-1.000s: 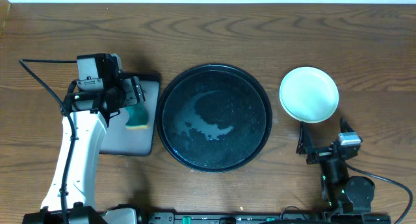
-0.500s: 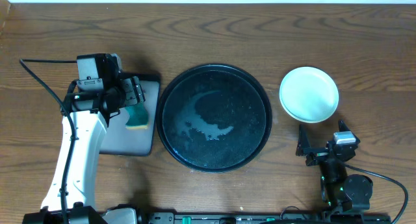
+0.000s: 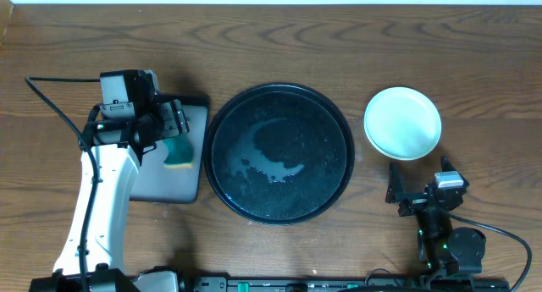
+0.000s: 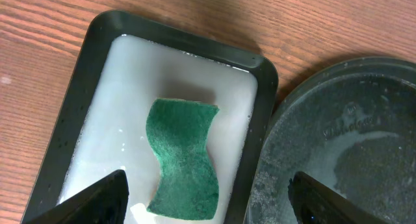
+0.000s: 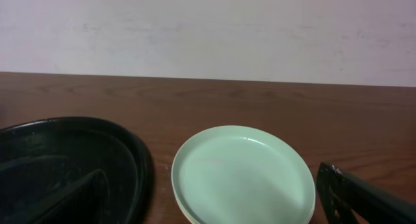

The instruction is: Clean dirty plates on tray and stack at the side

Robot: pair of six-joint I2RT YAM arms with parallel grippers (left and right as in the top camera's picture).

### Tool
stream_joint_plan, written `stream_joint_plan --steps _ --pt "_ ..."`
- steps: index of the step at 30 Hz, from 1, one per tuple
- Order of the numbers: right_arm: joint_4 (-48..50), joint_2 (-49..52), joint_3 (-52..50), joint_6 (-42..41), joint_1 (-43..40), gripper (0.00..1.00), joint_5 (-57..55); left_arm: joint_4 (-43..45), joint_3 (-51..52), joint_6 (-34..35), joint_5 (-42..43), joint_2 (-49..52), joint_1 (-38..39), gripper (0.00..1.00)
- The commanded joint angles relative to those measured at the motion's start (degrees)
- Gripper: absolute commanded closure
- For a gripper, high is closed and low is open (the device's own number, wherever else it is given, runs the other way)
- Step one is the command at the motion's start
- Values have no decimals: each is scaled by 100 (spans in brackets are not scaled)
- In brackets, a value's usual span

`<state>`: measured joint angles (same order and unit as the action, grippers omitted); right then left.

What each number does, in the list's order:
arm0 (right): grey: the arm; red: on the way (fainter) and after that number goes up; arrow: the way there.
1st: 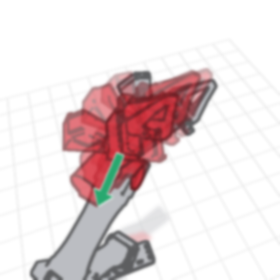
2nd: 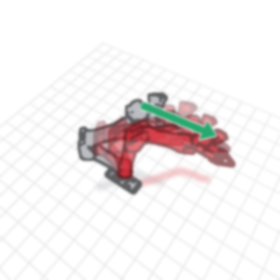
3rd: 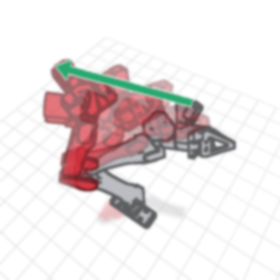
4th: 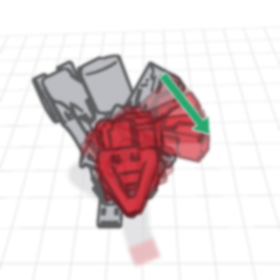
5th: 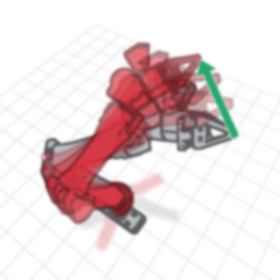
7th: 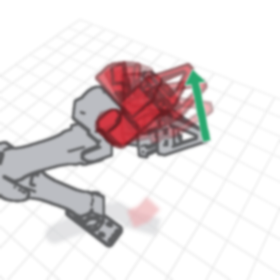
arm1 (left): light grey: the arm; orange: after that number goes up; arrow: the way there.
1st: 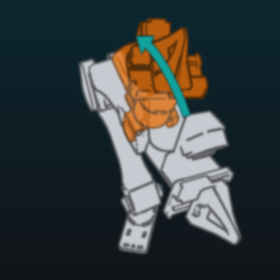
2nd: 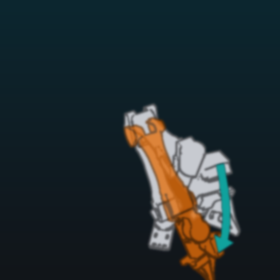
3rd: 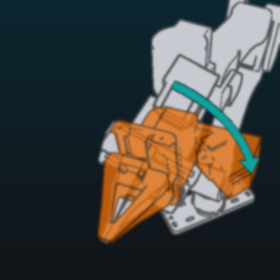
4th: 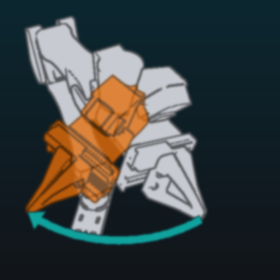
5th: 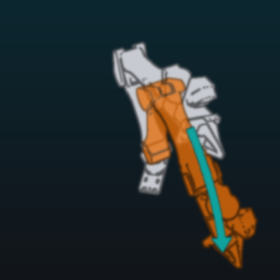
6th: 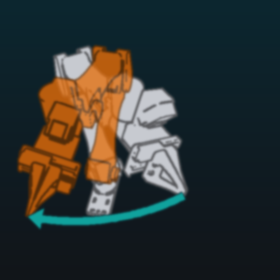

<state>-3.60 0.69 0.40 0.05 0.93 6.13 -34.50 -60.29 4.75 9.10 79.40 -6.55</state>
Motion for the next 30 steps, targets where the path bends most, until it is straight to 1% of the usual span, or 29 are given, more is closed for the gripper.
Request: stream_joint_plan --steps 1,8,14,18,24,30 --pt "-26 -42 -9 87 -31 1 -55 -11 -35 44 35 11 9 20" --pt "-28 -42 -9 87 -31 1 -55 -11 -22 44 35 -22 -2 20" --pt "-28 -42 -9 87 -31 1 -55 -15 9 44 35 -533 13 20" --pt "-26 -42 -9 87 -31 1 -55 -35 9 44 35 -1368 13 20" --pt "-28 -42 -9 87 -31 1 -55 -35 9 44 35 -2938 13 20" --pt "-28 -42 -9 87 -31 1 -55 -35 9 44 35 -3976 13 20"
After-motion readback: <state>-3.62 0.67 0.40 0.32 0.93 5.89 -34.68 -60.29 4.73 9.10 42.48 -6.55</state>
